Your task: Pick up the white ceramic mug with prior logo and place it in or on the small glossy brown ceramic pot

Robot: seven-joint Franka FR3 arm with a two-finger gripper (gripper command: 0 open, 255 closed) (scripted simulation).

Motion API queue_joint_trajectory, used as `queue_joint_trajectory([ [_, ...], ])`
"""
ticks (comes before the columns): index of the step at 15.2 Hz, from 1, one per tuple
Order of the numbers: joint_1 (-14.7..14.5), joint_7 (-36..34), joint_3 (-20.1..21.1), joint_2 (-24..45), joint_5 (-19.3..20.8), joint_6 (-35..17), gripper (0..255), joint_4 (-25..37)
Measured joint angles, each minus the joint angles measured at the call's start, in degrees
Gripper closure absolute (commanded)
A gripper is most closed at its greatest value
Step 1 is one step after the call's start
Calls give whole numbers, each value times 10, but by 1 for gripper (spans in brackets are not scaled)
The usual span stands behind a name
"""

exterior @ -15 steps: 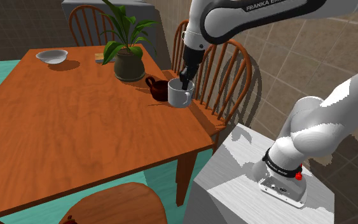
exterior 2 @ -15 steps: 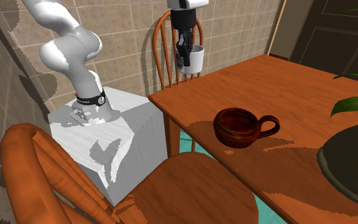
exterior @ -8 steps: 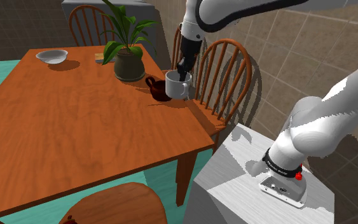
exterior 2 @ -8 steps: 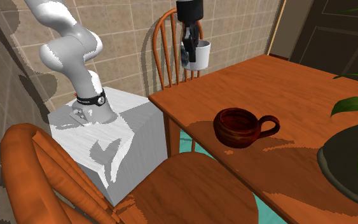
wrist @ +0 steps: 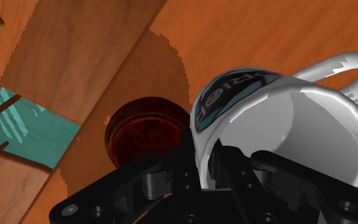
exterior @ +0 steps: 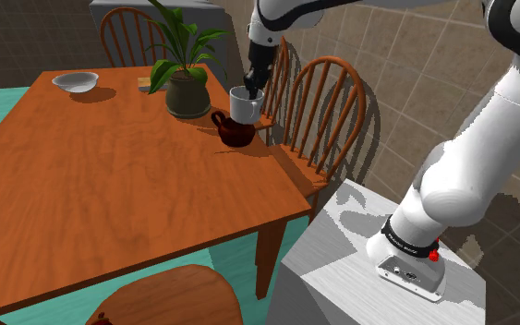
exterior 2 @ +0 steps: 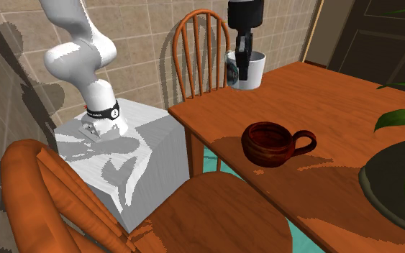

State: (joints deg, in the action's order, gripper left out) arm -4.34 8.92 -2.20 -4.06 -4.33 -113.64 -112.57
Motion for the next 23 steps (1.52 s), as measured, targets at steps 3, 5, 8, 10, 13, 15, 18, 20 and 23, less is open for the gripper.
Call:
queue_joint_trajectory([
  [3,10,21,-11,61,-4,18,255,77],
  [5,18,35,-18,106,-9,31,255,135],
  [8,30,53,-25,171,-16,60,255,227],
  [10,37,60,-27,214,-20,76,255,285],
  [13,40,66,-28,227,-22,64,255,285],
  [15,40,68,-28,228,-23,50,255,271],
  [18,39,69,-27,231,-24,26,255,250],
  [20,40,71,-27,232,-24,13,255,239],
  [23,39,73,-26,235,-25,-9,255,219],
])
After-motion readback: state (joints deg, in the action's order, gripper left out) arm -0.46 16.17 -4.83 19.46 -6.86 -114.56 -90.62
